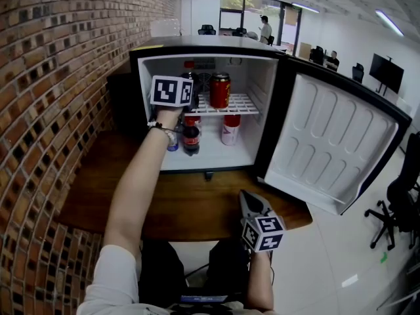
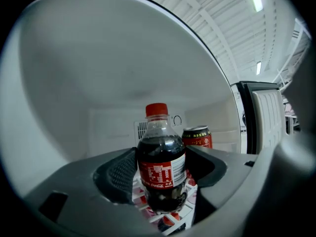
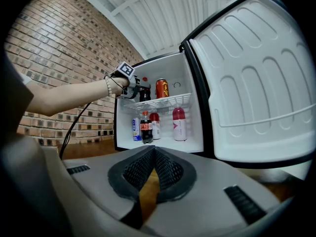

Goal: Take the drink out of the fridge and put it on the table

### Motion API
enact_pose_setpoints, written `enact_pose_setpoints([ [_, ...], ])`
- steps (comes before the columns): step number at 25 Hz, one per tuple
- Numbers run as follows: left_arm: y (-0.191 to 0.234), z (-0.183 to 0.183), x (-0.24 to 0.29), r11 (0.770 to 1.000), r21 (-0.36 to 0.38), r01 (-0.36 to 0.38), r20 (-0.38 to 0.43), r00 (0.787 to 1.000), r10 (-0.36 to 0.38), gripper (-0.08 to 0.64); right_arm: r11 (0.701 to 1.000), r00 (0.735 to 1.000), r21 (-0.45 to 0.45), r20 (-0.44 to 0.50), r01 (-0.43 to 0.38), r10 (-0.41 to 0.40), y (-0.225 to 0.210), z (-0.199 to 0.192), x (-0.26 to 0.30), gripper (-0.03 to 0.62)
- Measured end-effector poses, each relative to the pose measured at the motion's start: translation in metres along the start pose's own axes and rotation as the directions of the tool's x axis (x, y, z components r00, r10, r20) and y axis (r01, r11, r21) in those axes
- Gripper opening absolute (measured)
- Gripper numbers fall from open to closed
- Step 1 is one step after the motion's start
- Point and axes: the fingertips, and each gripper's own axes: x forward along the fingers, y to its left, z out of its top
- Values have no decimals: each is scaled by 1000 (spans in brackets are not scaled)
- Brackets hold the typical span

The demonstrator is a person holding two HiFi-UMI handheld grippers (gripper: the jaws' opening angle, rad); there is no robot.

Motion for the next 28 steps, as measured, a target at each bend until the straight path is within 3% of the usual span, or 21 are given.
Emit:
enact_pose_setpoints([
  [9,-4,5,-8,1000,-14,16,38,999,-16,299,1000,1000,2,-2,-2,2,1,-2,-1,20],
  [16,-13,12,-45,995,-60,86,105,991,-79,299,1000,1000,-1,-1,-25,25,9,-2,4,20],
  [23,-35,-3,-100,986,-63,155,192,971,-140,299,999,999,-10,-5,-51,51,23,-2,9,20],
  [28,-43,-37,-133,977,-79,199,205,962,-179,299,998,998,-15,-8,-64,64,31,-2,10,20],
])
